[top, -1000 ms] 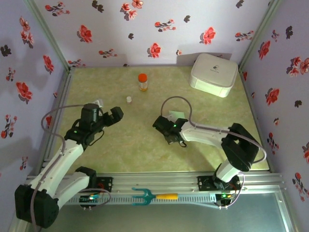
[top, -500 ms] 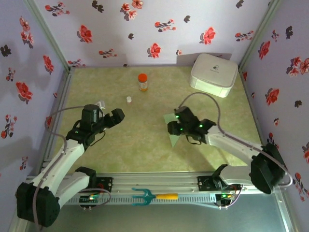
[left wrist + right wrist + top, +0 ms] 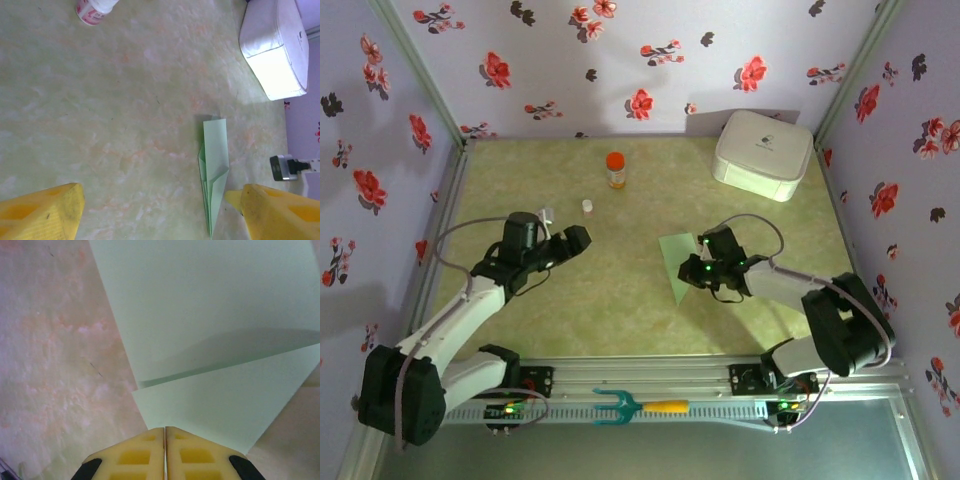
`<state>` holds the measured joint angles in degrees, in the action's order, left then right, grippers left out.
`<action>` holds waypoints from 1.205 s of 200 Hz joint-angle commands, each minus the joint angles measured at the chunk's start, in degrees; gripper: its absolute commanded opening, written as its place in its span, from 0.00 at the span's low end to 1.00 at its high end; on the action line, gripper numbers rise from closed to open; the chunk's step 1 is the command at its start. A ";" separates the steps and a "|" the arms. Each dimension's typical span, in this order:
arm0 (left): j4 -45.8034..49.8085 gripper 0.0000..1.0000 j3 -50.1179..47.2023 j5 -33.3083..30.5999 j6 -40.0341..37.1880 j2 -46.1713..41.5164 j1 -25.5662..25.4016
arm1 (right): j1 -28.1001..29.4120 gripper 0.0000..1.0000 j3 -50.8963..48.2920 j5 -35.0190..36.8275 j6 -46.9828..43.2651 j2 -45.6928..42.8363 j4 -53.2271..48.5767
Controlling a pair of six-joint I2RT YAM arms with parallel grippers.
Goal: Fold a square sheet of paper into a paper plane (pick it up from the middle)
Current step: Move the paper to the center of the table.
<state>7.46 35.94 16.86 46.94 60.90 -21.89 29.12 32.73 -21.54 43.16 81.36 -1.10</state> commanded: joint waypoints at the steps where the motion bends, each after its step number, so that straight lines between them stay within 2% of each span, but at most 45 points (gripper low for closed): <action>1: -1.18 0.82 0.78 1.15 0.78 0.64 -0.68 | -0.30 0.10 -0.73 -1.89 2.20 1.58 3.18; 77: -2.19 0.81 0.23 1.15 0.61 1.63 -1.23 | -0.06 0.11 -2.83 -3.98 7.37 7.55 6.86; 151: -3.01 0.79 0.96 1.86 0.90 3.52 -1.81 | 5.28 0.11 -0.05 -3.04 10.99 8.84 6.47; 191: -4.16 0.73 1.75 2.73 1.84 5.45 -3.14 | 6.50 0.11 -2.53 -3.30 21.61 8.24 15.42; 241: -7.64 0.65 2.59 2.65 3.66 9.13 -6.36 | 8.05 0.10 -3.91 -3.31 29.34 7.08 23.98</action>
<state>2.72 36.14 18.55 49.36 68.10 -26.52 36.60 30.65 -25.54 66.24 89.73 16.71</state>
